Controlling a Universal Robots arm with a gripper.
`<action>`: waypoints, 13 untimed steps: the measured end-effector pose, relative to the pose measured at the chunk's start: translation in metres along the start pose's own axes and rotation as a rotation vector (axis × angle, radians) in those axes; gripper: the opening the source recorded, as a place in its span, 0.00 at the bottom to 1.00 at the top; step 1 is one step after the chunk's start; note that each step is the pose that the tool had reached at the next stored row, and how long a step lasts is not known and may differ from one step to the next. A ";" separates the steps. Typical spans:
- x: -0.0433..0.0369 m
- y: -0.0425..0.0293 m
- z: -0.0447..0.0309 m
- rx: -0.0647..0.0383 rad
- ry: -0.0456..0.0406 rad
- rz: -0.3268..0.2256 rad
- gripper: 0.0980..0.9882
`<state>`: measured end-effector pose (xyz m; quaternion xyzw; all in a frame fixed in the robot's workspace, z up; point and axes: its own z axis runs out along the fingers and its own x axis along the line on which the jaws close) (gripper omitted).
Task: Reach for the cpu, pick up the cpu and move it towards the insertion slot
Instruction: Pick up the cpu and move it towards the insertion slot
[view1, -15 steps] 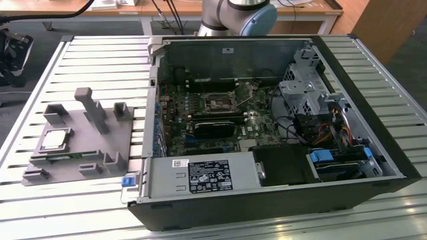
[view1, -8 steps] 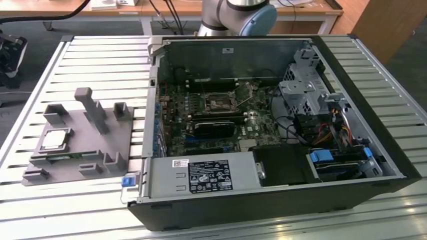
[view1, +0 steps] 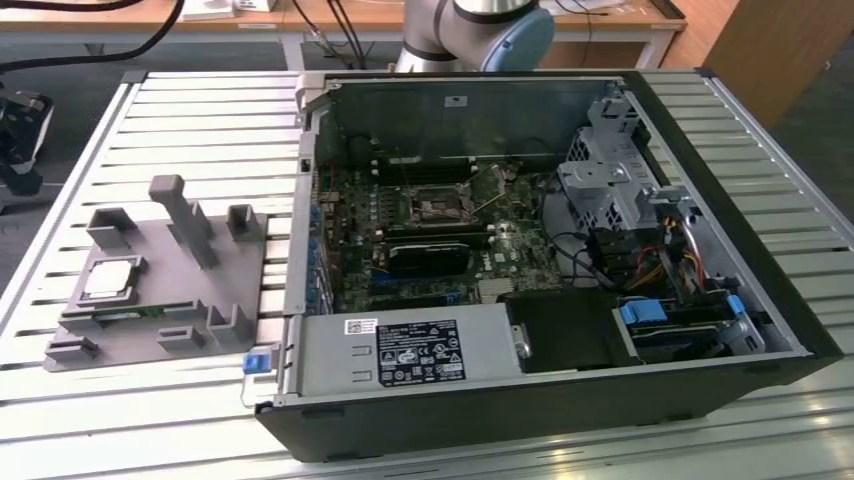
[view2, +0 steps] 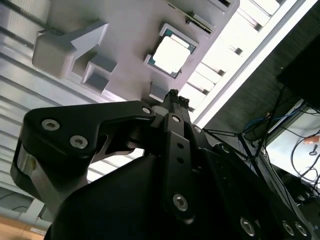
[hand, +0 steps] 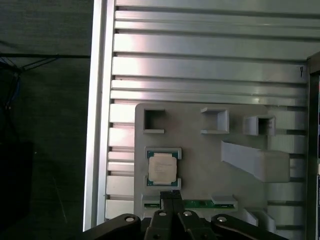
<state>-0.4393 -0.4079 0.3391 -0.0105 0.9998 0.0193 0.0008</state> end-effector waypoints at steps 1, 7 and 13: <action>0.0001 -0.0006 0.0017 0.000 0.0002 0.000 0.01; 0.0001 -0.0027 0.0124 0.000 0.0003 0.000 0.08; 0.0002 -0.0054 0.0233 0.000 0.0003 0.000 0.35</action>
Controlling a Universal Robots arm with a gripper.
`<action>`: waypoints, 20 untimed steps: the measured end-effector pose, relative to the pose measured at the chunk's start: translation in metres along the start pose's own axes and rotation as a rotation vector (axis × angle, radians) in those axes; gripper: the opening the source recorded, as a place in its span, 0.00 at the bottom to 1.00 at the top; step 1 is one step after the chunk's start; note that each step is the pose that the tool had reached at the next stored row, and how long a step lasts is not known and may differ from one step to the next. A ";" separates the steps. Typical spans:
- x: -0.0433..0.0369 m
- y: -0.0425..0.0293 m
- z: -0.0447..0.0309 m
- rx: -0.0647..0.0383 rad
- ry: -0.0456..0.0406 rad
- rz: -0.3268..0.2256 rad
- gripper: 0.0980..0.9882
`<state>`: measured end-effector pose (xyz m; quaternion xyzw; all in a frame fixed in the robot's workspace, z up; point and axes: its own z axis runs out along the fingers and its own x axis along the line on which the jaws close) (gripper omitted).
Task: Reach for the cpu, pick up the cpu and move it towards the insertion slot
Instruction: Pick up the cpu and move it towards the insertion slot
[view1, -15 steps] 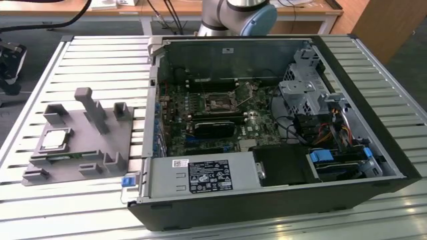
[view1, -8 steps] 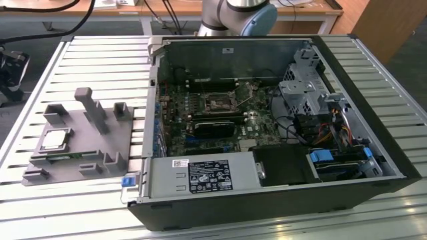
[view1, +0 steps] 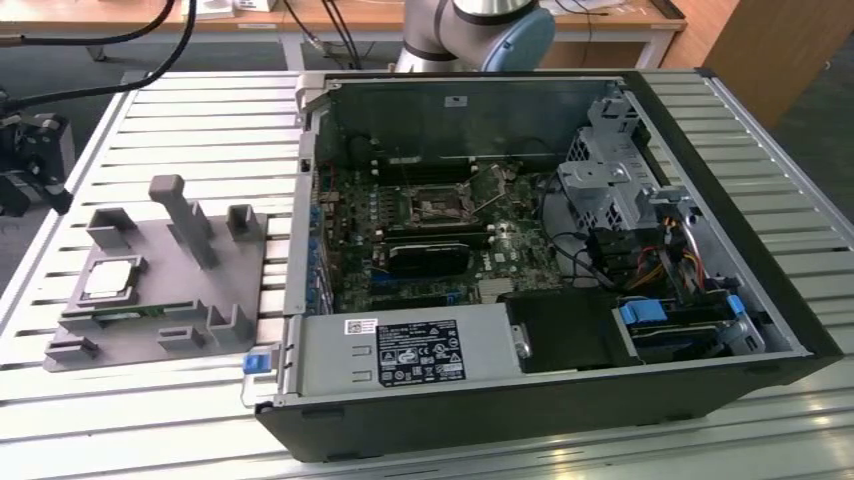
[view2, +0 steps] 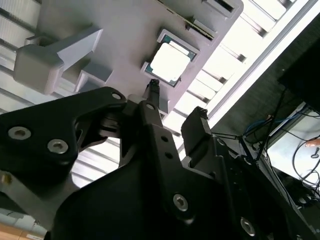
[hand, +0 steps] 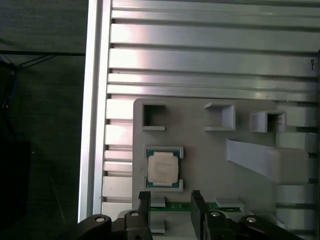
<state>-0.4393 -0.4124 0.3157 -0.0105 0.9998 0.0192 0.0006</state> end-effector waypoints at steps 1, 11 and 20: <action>0.0000 -0.0006 0.0017 0.000 0.0001 0.000 0.41; 0.0001 -0.0037 0.0196 -0.005 0.0001 0.000 0.81; 0.0002 -0.0053 0.0359 -0.005 0.0007 0.000 0.81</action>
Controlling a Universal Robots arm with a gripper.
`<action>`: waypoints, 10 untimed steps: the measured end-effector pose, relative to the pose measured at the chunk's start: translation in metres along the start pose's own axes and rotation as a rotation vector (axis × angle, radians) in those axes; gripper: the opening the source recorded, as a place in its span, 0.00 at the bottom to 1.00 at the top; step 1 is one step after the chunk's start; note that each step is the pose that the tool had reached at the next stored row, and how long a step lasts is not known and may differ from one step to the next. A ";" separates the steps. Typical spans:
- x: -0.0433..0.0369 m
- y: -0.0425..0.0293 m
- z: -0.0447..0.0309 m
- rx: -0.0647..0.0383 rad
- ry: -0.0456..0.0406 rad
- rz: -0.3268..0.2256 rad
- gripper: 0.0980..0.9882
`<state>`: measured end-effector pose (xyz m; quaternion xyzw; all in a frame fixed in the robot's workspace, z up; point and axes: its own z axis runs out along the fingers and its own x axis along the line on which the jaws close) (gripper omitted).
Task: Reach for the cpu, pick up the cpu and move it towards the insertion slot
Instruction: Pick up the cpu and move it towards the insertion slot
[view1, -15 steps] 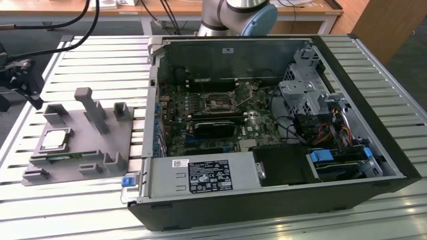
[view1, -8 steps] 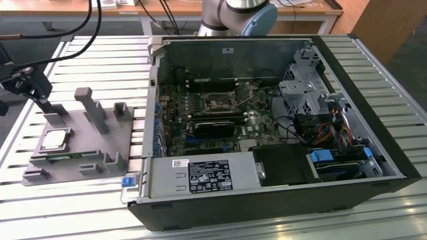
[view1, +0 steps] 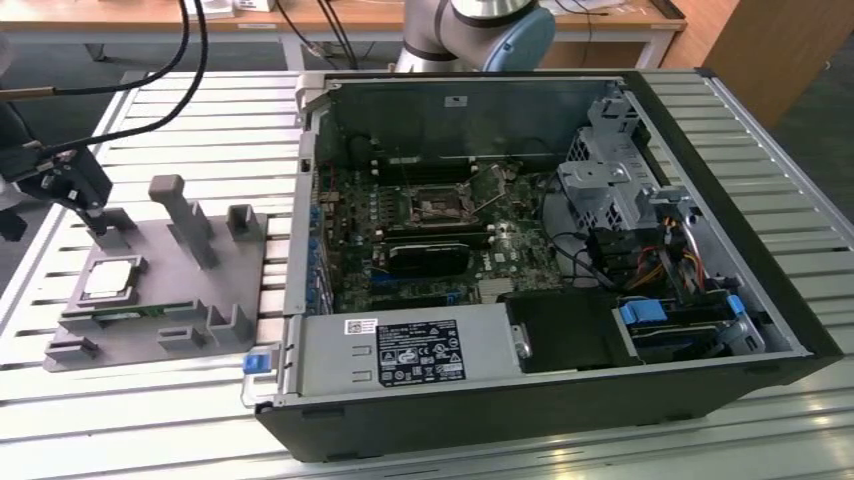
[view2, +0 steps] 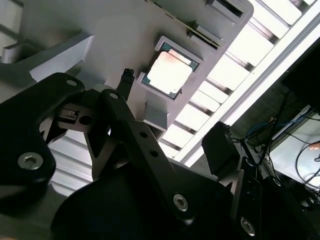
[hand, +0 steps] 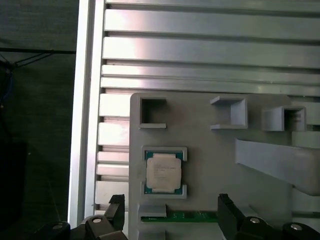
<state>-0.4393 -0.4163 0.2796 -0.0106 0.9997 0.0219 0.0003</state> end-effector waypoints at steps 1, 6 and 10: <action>0.0000 -0.0003 0.0018 0.000 -0.0001 0.000 0.81; 0.0000 -0.0025 0.0086 0.000 0.0000 0.000 0.81; 0.0001 -0.0042 0.0142 0.000 0.0000 0.000 0.81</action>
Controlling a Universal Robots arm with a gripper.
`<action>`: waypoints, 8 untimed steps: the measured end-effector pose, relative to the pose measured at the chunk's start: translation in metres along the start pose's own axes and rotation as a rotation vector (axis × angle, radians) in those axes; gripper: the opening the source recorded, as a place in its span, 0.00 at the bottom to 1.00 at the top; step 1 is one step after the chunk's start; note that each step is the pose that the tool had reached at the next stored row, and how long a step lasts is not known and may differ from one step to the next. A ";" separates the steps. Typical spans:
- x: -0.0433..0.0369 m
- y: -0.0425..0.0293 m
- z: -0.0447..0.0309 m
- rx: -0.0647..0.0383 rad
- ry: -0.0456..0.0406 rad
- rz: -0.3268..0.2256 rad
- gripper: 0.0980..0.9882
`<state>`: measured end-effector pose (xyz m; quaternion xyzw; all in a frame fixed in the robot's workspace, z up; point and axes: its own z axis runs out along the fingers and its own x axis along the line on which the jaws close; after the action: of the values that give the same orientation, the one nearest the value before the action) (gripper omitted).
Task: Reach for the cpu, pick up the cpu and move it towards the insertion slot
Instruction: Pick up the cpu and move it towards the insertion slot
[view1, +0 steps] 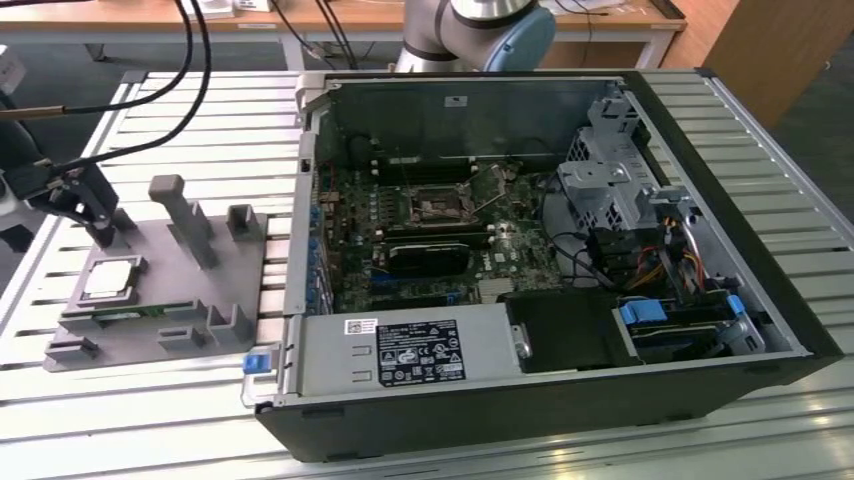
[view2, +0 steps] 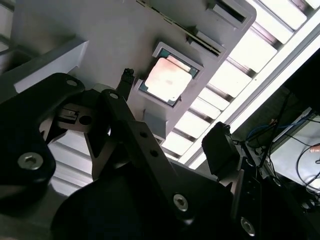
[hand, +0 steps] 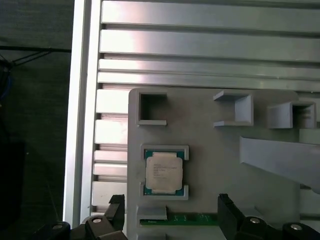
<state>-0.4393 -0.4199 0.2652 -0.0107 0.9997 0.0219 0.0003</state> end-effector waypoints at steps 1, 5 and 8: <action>0.0000 -0.0004 0.0020 0.000 0.0000 -0.002 0.81; 0.0000 -0.0010 0.0092 0.000 0.0008 -0.017 0.81; 0.0000 -0.0012 0.0146 0.000 0.0011 -0.020 0.81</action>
<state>-0.4393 -0.4205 0.2506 -0.0208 0.9995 0.0219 -0.0001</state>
